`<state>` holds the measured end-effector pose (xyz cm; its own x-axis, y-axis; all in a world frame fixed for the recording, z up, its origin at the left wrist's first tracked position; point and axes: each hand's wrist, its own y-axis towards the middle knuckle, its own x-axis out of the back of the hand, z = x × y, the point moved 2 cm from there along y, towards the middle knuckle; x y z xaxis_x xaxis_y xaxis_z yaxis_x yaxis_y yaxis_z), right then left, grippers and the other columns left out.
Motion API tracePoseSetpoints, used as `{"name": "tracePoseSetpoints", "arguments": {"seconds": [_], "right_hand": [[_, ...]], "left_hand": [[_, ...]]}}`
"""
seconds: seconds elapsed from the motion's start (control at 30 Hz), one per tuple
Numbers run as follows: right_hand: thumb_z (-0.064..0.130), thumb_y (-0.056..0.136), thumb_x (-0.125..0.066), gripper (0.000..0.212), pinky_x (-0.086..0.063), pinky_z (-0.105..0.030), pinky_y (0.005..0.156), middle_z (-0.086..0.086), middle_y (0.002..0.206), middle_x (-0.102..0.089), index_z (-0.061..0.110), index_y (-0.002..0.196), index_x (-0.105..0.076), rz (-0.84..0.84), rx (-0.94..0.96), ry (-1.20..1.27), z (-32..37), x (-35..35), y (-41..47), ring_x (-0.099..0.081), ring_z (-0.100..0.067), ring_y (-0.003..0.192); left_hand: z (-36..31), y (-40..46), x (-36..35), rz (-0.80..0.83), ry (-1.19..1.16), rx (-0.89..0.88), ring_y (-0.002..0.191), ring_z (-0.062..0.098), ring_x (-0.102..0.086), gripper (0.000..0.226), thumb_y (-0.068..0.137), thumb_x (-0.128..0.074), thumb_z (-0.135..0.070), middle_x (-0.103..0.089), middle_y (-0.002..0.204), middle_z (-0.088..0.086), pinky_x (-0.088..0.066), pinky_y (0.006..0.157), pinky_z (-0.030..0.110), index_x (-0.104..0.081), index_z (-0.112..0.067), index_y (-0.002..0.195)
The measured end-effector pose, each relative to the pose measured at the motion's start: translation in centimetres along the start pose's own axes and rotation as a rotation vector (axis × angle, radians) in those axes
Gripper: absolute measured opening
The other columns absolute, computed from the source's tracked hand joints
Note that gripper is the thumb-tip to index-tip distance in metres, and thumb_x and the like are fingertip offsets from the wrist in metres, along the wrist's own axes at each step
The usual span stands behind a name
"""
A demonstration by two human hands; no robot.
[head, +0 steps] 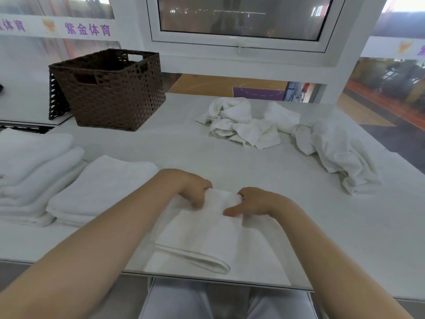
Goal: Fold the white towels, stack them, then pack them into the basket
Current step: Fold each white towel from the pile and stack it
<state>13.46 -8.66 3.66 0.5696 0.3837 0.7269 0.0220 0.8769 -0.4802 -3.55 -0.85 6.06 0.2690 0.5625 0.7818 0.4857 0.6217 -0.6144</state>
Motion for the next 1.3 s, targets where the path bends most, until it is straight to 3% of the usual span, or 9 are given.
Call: {"name": "tracePoseSetpoints", "arguments": {"seconds": [0.3,0.4,0.57,0.7,0.8,0.93,1.07,1.17,1.3], "right_hand": [[0.038,0.074,-0.080,0.050,-0.043,-0.027,0.072,0.005,0.107,-0.054,0.022,0.109,-0.049,0.027,0.081,0.007,1.2,0.0,-0.9,-0.051,-0.010,0.089],[0.029,0.074,-0.079,0.046,-0.039,-0.026,0.062,0.005,0.098,-0.052,0.021,0.106,-0.047,-0.162,0.159,0.074,2.0,1.2,-1.8,-0.048,-0.010,0.079],[0.021,0.076,-0.073,0.046,-0.043,-0.026,0.064,0.010,0.096,-0.054,0.027,0.113,-0.045,-0.518,0.373,0.148,5.3,3.3,-3.9,-0.052,-0.010,0.079],[0.023,0.079,-0.068,0.031,-0.045,-0.029,0.069,0.012,0.094,-0.060,0.026,0.108,-0.059,-0.615,0.497,-0.153,8.9,4.6,-4.2,-0.056,-0.014,0.087],[0.023,0.077,-0.069,0.020,-0.042,-0.031,0.066,0.006,0.089,-0.059,0.021,0.094,-0.058,-0.653,0.558,-0.209,11.7,5.2,-3.4,-0.055,-0.018,0.086],[0.020,0.081,-0.064,0.018,-0.045,-0.034,0.068,0.002,0.095,-0.059,0.018,0.096,-0.054,-0.700,0.617,-0.214,15.1,4.9,-2.6,-0.055,-0.020,0.084],[0.016,0.081,-0.059,0.016,-0.043,-0.036,0.064,0.003,0.089,-0.061,0.017,0.097,-0.056,-0.932,0.683,-0.259,18.9,3.6,-2.1,-0.054,-0.022,0.081],[0.005,0.075,-0.063,0.023,-0.042,-0.035,0.077,0.003,0.097,-0.068,0.015,0.095,-0.066,-1.274,0.995,-0.289,21.0,0.8,-2.0,-0.060,-0.025,0.091],[-0.004,0.079,-0.056,0.029,-0.041,-0.043,0.096,-0.007,0.120,-0.068,0.008,0.101,-0.071,-1.219,1.225,-0.397,20.5,-6.4,1.7,-0.058,-0.032,0.109]], "left_hand": [[-0.7,-1.7,-0.2,0.132,0.058,-0.059,0.110,0.019,-0.056,0.053,0.083,-0.071,-0.024,-0.056,0.123,-0.001,-0.050,0.088,0.033,-0.047,-0.022,0.129],[-0.1,-2.8,0.9,-0.123,0.083,-0.114,0.094,0.017,-0.049,0.044,0.084,-0.070,-0.026,-0.050,0.107,-0.002,-0.037,0.067,0.029,-0.042,-0.021,0.117],[1.8,-5.0,3.3,-0.630,0.147,-0.128,0.097,0.018,-0.046,0.042,0.078,-0.069,-0.024,-0.041,0.103,-0.006,-0.031,0.068,0.032,-0.041,-0.022,0.110],[4.3,-7.3,4.9,-0.761,0.062,-0.058,0.072,0.013,-0.043,0.034,0.081,-0.065,-0.021,-0.044,0.083,-0.008,-0.032,0.055,0.033,-0.035,-0.023,0.098],[7.1,-9.0,5.9,-0.771,0.050,0.020,0.074,0.017,-0.048,0.031,0.085,-0.063,-0.027,-0.049,0.082,-0.004,-0.045,0.064,0.039,-0.042,-0.025,0.107],[10.8,-10.6,6.1,-0.870,0.120,0.067,0.089,0.021,-0.047,0.026,0.085,-0.059,-0.026,-0.051,0.081,-0.005,-0.036,0.064,0.033,-0.057,-0.036,0.109],[14.4,-12.4,4.9,-1.349,0.319,0.090,0.085,0.025,-0.044,0.026,0.080,-0.065,-0.017,-0.060,0.079,-0.006,-0.025,0.074,0.036,-0.065,-0.028,0.103],[16.3,-14.8,2.2,-1.707,0.432,0.182,0.088,0.027,-0.046,0.037,0.077,-0.060,-0.005,-0.070,0.092,-0.009,-0.030,0.077,0.038,-0.066,-0.023,0.108],[20.5,-14.2,-5.6,-1.622,0.505,0.231,0.104,0.031,-0.056,0.057,0.070,-0.059,0.004,-0.069,0.117,-0.006,-0.037,0.087,0.044,-0.064,-0.018,0.123]]}}
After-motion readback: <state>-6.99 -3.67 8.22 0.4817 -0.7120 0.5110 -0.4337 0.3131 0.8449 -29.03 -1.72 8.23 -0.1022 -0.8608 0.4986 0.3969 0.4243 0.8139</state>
